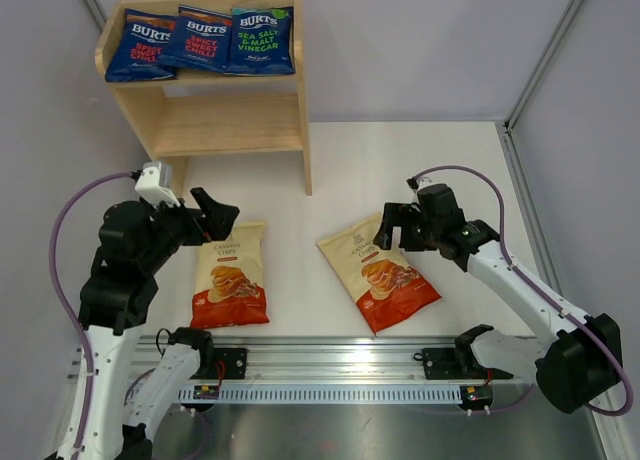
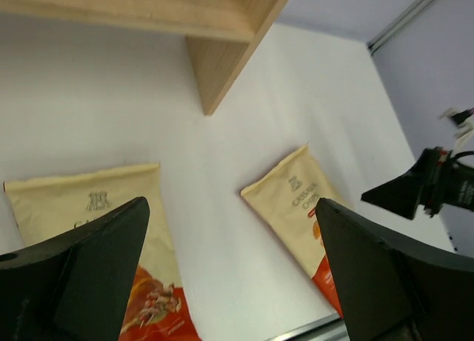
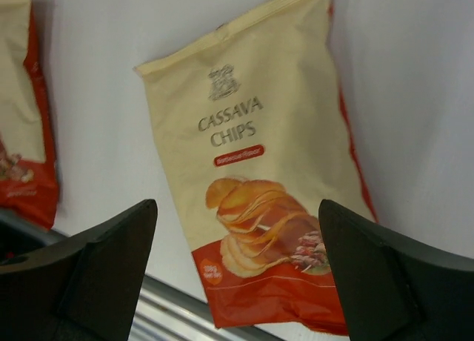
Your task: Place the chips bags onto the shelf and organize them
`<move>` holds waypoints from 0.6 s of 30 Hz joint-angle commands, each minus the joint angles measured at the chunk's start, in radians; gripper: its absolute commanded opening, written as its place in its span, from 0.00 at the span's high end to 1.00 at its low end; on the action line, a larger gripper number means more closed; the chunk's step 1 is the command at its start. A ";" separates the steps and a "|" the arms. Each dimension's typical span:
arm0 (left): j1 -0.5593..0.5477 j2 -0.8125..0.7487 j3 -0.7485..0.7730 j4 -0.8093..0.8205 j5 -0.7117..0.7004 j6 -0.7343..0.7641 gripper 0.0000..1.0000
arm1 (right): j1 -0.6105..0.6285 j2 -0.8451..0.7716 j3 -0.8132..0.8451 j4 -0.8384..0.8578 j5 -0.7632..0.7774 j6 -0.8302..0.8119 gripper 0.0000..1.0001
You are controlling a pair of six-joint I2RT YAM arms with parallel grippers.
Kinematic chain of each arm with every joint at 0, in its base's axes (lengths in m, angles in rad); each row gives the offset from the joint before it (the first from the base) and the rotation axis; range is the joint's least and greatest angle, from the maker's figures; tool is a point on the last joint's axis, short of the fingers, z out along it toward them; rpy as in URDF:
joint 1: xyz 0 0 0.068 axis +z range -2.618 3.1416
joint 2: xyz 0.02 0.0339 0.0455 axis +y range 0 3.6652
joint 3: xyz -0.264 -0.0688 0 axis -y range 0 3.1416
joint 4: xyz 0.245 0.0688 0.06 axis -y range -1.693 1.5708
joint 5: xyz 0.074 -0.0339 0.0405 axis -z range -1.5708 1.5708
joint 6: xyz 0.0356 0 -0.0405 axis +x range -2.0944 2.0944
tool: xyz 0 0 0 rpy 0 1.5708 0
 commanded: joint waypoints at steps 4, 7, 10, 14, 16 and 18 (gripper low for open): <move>-0.002 -0.157 -0.186 -0.078 -0.139 -0.009 0.01 | 0.011 0.067 -0.143 0.454 -0.474 0.163 0.11; -0.002 -0.257 -0.249 -0.110 -0.291 -0.044 0.01 | 0.170 0.185 -0.095 0.567 -0.310 0.208 0.12; -0.002 -0.353 -0.253 -0.102 -0.306 -0.040 0.01 | 0.287 0.325 -0.036 0.674 -0.198 0.347 0.12; -0.002 -0.436 -0.268 -0.076 -0.358 -0.051 0.01 | 0.365 0.579 0.049 0.893 -0.187 0.500 0.14; -0.002 -0.461 -0.286 -0.072 -0.372 -0.057 0.01 | 0.408 0.691 0.109 0.918 -0.192 0.506 0.13; -0.002 -0.463 -0.293 -0.062 -0.340 -0.052 0.01 | 0.425 0.759 0.187 0.972 -0.215 0.518 0.13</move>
